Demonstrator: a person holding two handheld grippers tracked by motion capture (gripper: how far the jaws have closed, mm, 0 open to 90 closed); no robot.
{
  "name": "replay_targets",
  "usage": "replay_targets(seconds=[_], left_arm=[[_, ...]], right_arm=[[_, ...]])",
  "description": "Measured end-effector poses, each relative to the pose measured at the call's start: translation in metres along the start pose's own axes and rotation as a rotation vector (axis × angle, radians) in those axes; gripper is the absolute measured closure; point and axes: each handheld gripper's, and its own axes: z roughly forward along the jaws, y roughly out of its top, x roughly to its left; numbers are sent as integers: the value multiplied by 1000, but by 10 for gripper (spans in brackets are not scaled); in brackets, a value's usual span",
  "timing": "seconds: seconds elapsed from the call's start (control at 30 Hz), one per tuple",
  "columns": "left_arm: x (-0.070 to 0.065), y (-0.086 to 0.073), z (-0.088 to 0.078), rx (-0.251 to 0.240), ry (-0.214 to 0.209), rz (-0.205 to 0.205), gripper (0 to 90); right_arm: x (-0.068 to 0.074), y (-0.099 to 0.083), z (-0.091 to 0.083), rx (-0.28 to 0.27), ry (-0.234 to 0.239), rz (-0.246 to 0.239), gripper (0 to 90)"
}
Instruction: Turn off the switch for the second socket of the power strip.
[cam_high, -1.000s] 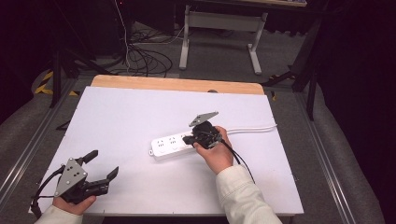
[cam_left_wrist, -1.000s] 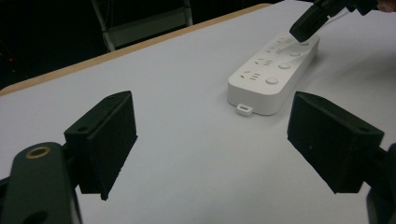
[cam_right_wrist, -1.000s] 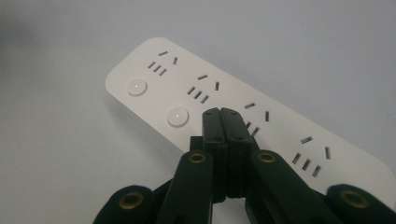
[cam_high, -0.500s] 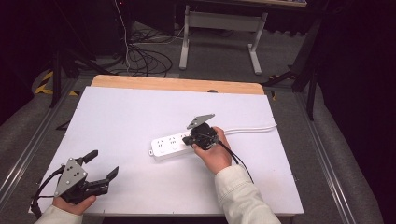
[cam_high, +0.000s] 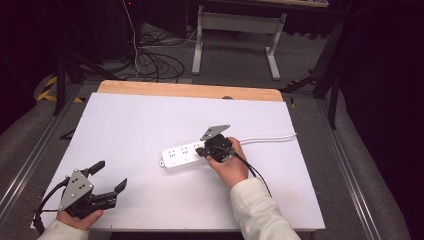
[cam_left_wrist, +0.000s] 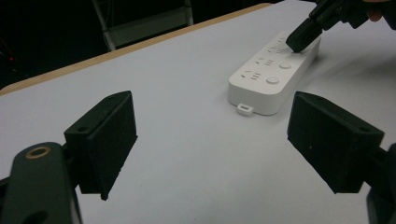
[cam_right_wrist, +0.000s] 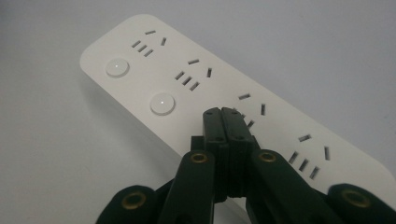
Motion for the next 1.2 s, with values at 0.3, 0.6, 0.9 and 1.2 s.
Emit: replay_targets(seconds=[0.3,0.6,0.9,1.2], left_arm=[[0,0,0,-1,1,1,164],[0,0,0,0,2,3,164],[-1,0,0,1,4,8,164],[-1,0,0,1,5,10,164]], right_arm=[[1,-5,1,-33,7,-8,900],[2,-12,2,-68,-8,2,900],[5,-16,2,-102,-25,6,900],[9,-16,2,-98,-52,-8,900]])
